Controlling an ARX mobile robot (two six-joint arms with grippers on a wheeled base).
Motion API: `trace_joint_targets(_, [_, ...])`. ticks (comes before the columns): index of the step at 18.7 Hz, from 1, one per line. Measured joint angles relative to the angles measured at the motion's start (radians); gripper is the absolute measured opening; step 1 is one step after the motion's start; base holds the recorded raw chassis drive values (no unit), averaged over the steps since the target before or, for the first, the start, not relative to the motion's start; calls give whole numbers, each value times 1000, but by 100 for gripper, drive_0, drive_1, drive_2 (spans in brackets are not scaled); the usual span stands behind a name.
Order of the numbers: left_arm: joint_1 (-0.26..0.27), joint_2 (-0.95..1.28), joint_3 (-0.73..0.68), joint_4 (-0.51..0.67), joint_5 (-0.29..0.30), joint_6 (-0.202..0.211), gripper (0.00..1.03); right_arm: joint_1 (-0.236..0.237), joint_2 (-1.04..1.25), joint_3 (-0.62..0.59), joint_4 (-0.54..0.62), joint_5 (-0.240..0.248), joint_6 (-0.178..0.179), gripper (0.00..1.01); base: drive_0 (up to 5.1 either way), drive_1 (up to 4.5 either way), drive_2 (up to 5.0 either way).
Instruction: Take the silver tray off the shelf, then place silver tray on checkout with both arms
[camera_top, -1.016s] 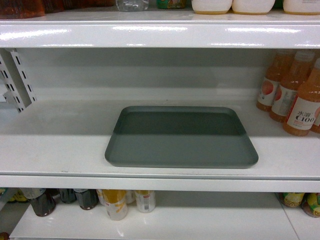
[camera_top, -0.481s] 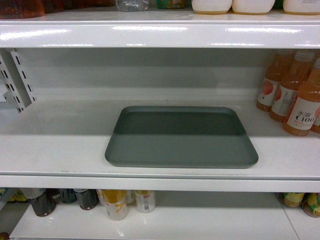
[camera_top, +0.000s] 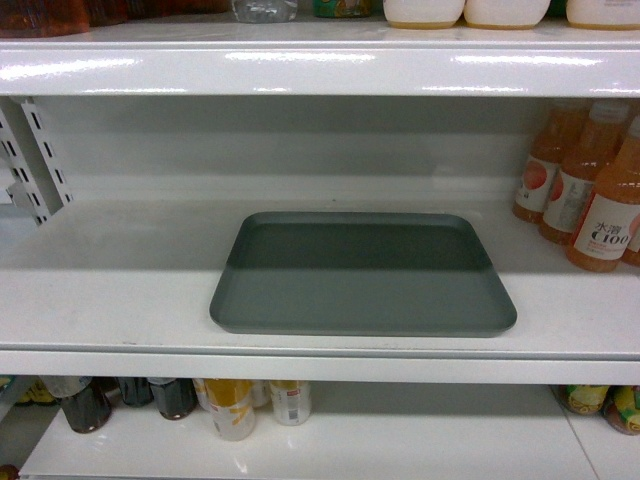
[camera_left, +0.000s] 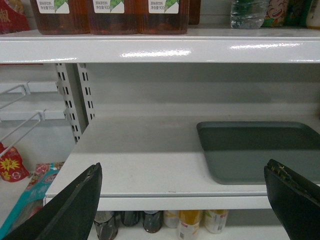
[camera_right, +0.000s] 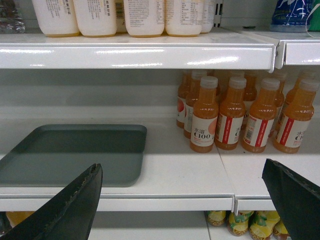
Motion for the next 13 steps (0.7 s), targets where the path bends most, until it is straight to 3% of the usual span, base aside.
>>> trace_joint_targets(13, [0, 0, 0, 0, 0, 0, 98, 0, 0, 0, 0, 0, 0, 98, 0, 0, 0])
